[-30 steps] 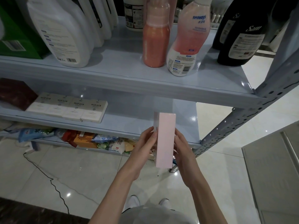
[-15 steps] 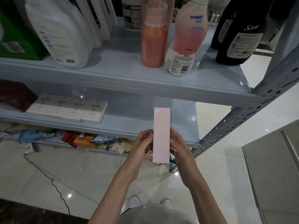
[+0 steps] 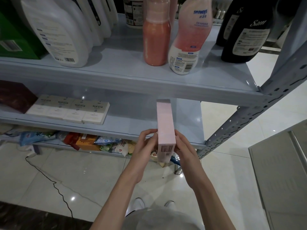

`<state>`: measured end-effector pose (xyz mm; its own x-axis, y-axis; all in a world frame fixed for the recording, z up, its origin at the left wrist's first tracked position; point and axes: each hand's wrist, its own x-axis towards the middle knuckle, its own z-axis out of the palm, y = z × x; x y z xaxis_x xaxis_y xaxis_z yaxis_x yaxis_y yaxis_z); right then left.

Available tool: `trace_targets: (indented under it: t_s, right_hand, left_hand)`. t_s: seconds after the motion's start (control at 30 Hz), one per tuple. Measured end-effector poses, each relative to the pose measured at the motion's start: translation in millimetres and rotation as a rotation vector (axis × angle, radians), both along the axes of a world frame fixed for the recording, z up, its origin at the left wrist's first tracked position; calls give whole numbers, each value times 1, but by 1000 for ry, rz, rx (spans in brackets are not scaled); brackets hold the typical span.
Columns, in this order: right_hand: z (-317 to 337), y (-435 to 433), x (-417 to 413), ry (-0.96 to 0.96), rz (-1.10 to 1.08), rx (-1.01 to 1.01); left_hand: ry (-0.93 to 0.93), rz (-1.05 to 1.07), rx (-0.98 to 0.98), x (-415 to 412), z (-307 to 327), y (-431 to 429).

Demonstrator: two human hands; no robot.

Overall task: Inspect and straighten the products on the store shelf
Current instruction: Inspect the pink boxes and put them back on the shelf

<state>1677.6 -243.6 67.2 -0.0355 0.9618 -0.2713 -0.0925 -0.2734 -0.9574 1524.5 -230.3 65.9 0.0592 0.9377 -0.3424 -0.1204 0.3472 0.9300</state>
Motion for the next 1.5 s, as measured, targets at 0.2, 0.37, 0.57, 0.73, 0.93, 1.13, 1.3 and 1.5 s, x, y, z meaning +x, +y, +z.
trace_targets:
  t_s: [0.2, 0.37, 0.57, 0.73, 0.93, 1.13, 1.3, 1.5]
  right_hand:
    - [1, 2, -3, -65, 36, -28]
    - [2, 2, -1, -30, 26, -39]
    - [1, 1, 0, 137, -95, -91]
    - [5, 6, 0, 28, -136, -6]
    - [-9, 5, 2, 151, -234, 10]
    - [-17, 10, -1, 206, -386, 50]
    - [-13, 13, 12, 87, -481, -54]
    - [-15, 13, 26, -129, -338, -56]
  left_hand:
    - [77, -39, 15, 7, 6, 4]
    - [53, -22, -4, 6, 5, 3]
    - [9, 0, -33, 1, 3, 3]
    - [44, -104, -8, 0, -2, 0]
    - [202, -110, 33, 2, -1, 1]
    - [83, -52, -161, -5, -4, 4]
    - [88, -87, -135, -14, -12, 4]
    - [154, -21, -92, -22, -24, 1]
